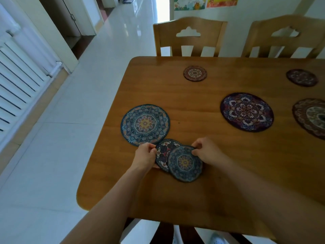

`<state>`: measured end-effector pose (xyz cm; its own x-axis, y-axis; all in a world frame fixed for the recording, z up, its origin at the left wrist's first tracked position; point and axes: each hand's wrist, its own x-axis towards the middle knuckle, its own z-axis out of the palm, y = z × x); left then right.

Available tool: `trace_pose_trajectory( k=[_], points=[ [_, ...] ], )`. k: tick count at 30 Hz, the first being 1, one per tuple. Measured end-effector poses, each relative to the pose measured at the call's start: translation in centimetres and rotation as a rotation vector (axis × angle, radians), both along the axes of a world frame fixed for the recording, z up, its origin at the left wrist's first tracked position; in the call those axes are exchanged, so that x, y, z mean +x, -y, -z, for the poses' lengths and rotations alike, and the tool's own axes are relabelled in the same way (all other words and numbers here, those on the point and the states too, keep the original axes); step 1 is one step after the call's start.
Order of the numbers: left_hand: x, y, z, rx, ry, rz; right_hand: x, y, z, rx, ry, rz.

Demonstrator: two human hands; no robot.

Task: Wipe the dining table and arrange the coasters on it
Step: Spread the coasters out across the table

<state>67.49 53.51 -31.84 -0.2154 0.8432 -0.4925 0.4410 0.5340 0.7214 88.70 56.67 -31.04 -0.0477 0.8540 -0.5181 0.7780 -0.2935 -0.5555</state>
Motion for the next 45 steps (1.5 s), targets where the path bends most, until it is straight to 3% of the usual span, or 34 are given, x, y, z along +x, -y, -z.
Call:
trace_pose_trajectory(
  k=[8, 27, 34, 45],
  points=[
    [-1.0, 1.5, -0.8, -0.015, -0.177, 0.149, 2.4, 0.9, 0.1, 0.025, -0.051, 0.064],
    [-0.3, 2.8, -1.3, -0.203, -0.396, 0.128, 8.1, 3.0, 0.6, 0.03, -0.192, 0.237],
    [4.6, 3.4, -1.3, -0.197, -0.236, 0.135, 12.0, 3.5, 0.5, 0.033, -0.191, 0.205],
    [9.2, 3.4, -0.7, -0.178, -0.406, 0.235, 17.9, 3.2, 0.8, 0.035, -0.153, 0.172]
  ],
)
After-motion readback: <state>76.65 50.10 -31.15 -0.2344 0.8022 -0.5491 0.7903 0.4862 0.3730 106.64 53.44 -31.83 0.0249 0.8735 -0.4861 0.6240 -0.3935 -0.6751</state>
